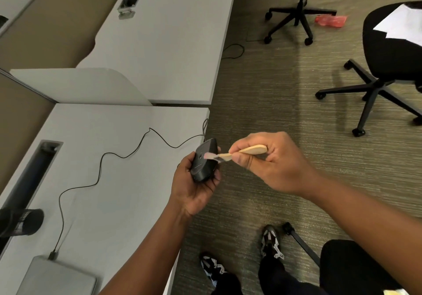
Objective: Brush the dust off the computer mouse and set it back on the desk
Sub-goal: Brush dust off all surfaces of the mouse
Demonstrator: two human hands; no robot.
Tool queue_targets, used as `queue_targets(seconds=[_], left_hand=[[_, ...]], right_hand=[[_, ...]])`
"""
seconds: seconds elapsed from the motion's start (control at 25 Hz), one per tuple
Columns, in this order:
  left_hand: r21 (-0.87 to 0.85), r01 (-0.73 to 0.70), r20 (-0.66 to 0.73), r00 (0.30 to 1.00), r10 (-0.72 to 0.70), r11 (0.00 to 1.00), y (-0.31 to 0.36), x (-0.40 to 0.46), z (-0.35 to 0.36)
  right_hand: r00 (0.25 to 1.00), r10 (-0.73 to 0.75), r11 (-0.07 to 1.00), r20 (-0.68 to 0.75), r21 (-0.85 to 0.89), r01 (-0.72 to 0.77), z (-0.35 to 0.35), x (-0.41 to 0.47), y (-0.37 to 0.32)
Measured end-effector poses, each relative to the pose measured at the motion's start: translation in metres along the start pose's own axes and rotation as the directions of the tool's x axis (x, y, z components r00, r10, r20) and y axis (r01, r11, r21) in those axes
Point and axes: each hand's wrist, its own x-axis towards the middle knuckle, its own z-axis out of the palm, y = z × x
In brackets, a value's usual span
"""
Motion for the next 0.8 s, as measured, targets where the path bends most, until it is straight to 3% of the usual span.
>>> queue_targets(seconds=[0.12,0.32,0.68,0.8], left_hand=[[-0.063,0.003,0.006,1.0,-0.003,0.998,0.002,0.002,-0.001],[-0.048,-0.009,-0.037,0.999,0.007,0.999,0.002,0.002,0.002],[-0.087,-0.05,-0.121,0.992,0.04,0.995,0.0,0.007,0.005],[-0.088,-0.106,-0.129,0.987,0.095,0.99,-0.001,0.007,0.009]], right_hand=[[0.999,-0.016,0.997,0.051,0.076,0.012,0.005,-0.007,-0.003],[0.99,0.055,0.998,-0.127,0.025,-0.052,-0.005,0.012,0.001],[0.999,0.033,0.991,-0.005,0.129,-0.032,0.011,-0.007,0.0],[0.99,0.0,0.997,-0.142,0.083,0.012,0.005,-0.002,0.002]])
